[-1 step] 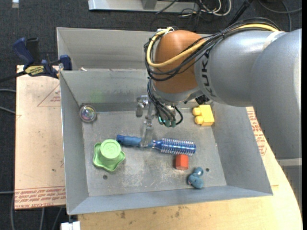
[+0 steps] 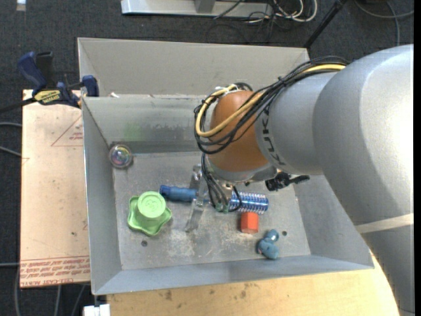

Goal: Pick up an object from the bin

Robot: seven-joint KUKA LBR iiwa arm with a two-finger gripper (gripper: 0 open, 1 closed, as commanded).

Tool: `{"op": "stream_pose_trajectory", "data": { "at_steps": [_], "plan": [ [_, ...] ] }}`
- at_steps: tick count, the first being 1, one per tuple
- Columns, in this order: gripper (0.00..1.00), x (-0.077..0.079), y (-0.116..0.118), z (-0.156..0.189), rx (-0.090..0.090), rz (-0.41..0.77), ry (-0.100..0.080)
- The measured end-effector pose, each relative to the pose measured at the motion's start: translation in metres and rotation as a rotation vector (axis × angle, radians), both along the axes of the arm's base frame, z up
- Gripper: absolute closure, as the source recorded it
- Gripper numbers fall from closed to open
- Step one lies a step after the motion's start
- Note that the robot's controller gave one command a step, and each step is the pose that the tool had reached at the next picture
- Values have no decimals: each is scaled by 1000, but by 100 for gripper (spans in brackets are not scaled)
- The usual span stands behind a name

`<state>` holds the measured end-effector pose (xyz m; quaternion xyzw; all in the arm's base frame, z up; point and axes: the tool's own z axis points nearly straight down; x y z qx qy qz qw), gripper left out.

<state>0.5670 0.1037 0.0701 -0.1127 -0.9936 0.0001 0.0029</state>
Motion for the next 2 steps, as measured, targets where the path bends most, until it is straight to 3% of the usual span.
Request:
{"op": "stream_pose_trajectory", "data": {
  "at_steps": [1,2],
  "plan": [
    [100,2,0,3,1,-2,-6],
    [100,-38,28,200,3,-34,-14]
  ]
}}
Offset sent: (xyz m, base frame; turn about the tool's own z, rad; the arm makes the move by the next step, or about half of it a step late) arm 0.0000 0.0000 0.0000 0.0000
